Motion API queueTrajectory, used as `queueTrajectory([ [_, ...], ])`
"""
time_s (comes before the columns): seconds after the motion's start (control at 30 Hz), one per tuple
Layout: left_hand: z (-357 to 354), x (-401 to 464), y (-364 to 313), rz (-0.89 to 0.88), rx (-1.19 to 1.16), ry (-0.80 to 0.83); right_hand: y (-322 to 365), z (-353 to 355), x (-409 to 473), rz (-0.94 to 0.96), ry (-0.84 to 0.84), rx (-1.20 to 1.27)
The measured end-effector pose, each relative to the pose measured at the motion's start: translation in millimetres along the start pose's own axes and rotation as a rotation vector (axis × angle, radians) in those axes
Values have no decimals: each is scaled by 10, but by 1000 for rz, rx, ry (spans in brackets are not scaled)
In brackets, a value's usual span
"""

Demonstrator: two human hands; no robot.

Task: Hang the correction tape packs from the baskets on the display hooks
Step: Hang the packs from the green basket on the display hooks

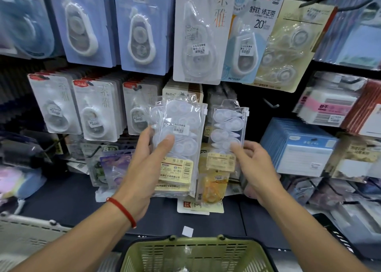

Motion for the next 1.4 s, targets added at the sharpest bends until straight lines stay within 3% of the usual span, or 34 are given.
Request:
queueTrajectory([
  [0.07,-37,-16,27,14,19,15,-97,41,-53,-78,-22,-233],
  [0.13,-54,-30,68,26,35,12,-34,-9,-190,-24,23,-290],
  [0.33,-211,-60,155,56,98,44,391,-322,-682,188,225,2],
  [0.53,-307,-128,126,38,143,31,405,-440,-814,179,174,0],
  [0.7,-229,-98,123,44,175,-6,371,-381,-830,154,256,145],
  [0.9,-110,-22,195,64,185,-79,392,-122,-666,163,34,195],
  [1.4,-27,10,159,46,135,-131,291,12,-367,120,-27,121],
])
Point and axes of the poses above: each hand's wrist, its own x-axis towards the middle knuckle, its own z-axis out of the back of the hand, y = z × x, the point moved 5 cm from there along x, towards the middle knuckle, and after that the axes turned 5 degrees about y, right-handed, at the moved point
